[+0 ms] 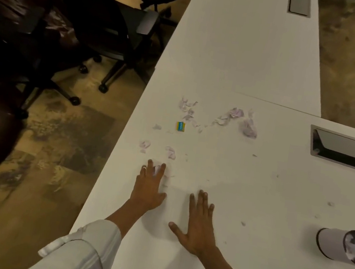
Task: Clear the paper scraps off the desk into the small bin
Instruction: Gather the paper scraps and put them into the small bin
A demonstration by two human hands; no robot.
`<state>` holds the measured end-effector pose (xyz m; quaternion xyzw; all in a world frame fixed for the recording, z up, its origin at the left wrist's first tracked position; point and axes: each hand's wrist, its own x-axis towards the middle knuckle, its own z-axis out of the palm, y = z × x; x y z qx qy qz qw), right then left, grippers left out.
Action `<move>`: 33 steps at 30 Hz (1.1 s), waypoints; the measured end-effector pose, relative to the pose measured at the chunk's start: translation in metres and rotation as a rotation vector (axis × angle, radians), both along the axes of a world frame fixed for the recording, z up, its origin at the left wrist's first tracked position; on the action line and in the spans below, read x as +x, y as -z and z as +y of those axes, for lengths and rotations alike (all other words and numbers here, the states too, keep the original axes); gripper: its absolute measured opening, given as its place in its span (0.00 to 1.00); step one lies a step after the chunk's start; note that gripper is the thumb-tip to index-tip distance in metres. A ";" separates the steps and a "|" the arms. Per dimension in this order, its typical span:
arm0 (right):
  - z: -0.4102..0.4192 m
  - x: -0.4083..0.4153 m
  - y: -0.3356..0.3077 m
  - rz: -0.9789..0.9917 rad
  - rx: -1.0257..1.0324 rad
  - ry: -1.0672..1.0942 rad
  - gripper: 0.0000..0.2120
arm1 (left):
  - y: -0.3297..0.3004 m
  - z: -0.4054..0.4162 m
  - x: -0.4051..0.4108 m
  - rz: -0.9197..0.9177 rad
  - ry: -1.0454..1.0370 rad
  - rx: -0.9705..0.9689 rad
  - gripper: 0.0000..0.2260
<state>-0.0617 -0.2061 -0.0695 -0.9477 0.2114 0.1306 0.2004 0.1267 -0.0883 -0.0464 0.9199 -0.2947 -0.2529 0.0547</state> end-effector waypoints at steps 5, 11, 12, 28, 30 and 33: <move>0.005 -0.002 -0.008 0.024 -0.026 -0.234 0.44 | -0.005 0.001 -0.008 -0.073 0.157 -0.004 0.31; -0.010 -0.043 -0.016 -0.055 -0.162 -0.491 0.27 | -0.018 0.014 -0.028 -0.213 0.356 0.050 0.34; -0.012 -0.051 -0.016 -0.079 -0.160 -0.522 0.27 | -0.020 0.016 -0.032 -0.237 0.386 0.076 0.33; -0.037 -0.064 -0.040 -0.169 0.303 0.211 0.10 | -0.045 -0.045 -0.079 0.042 0.058 -0.321 0.15; -0.056 -0.075 -0.056 -0.317 0.376 0.496 0.06 | -0.054 -0.069 -0.088 0.082 -0.039 -0.404 0.12; -0.098 -0.105 -0.082 -0.466 0.359 0.721 0.05 | -0.073 -0.111 -0.112 0.146 -0.107 -0.543 0.10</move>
